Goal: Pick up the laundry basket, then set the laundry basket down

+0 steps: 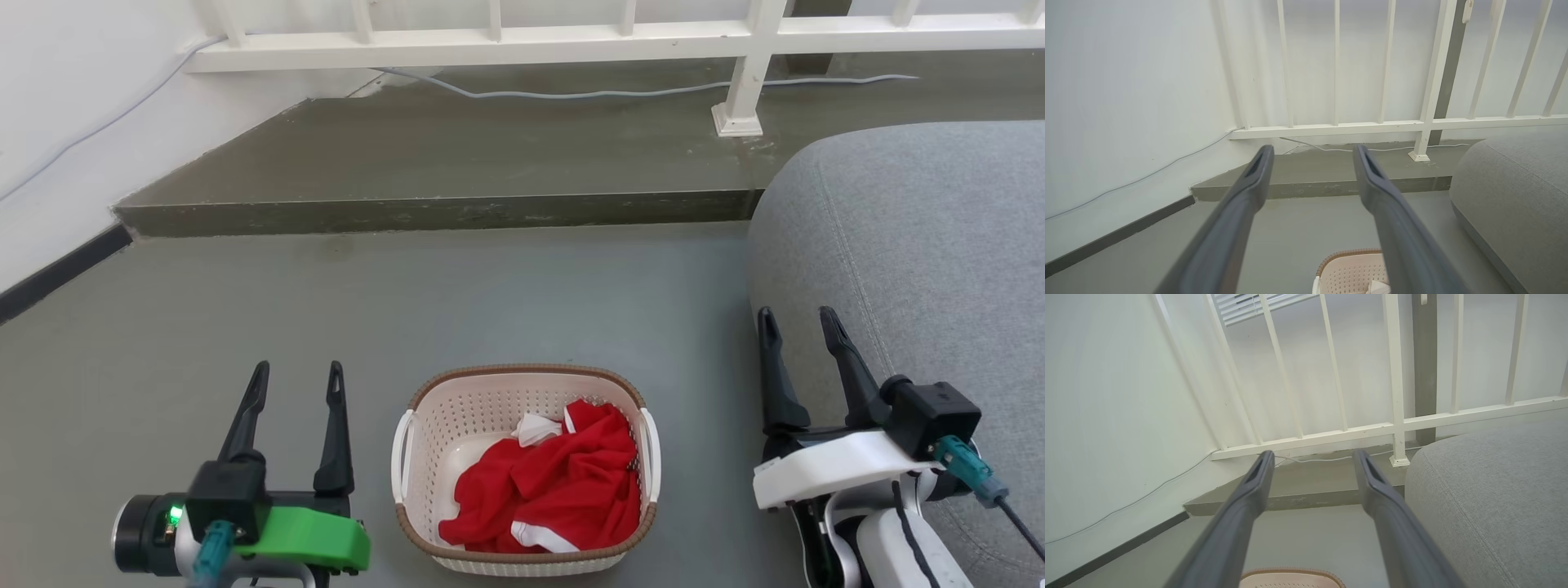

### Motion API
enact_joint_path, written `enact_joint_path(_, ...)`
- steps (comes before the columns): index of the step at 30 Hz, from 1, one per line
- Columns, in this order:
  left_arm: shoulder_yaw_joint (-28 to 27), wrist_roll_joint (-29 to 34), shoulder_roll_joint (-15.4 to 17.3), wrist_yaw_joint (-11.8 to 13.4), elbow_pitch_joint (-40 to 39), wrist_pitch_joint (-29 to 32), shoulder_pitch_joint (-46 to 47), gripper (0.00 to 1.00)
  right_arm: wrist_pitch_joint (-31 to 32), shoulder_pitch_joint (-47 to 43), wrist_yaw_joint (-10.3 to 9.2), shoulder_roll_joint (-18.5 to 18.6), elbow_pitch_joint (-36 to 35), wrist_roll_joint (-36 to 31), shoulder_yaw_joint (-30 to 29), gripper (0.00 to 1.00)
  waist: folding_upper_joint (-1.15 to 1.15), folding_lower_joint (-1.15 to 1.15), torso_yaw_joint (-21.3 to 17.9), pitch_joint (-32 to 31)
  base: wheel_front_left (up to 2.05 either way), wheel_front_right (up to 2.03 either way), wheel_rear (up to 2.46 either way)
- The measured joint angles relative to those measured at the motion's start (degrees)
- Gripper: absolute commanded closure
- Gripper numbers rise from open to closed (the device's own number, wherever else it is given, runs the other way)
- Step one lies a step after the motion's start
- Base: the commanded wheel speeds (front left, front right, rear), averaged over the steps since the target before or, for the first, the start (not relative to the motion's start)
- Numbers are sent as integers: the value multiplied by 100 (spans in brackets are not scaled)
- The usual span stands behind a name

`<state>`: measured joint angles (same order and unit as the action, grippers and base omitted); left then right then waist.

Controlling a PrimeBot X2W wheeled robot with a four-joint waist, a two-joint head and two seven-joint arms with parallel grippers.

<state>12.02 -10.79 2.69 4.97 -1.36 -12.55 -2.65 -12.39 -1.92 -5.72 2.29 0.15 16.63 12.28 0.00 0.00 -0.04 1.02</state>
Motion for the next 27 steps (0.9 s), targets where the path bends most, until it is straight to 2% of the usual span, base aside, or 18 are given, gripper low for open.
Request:
enact_joint_path(10,124,892,1,115,-146,-188,-4,0,-205,-52,-144,3,-207,-768,179,0,0,0,-4,18,0,0,0)
enact_joint_path(27,123,895,1,115,-135,-188,-9,0,-220,-64,-144,3,-219,-768,177,0,0,0,-11,63,0,0,0)
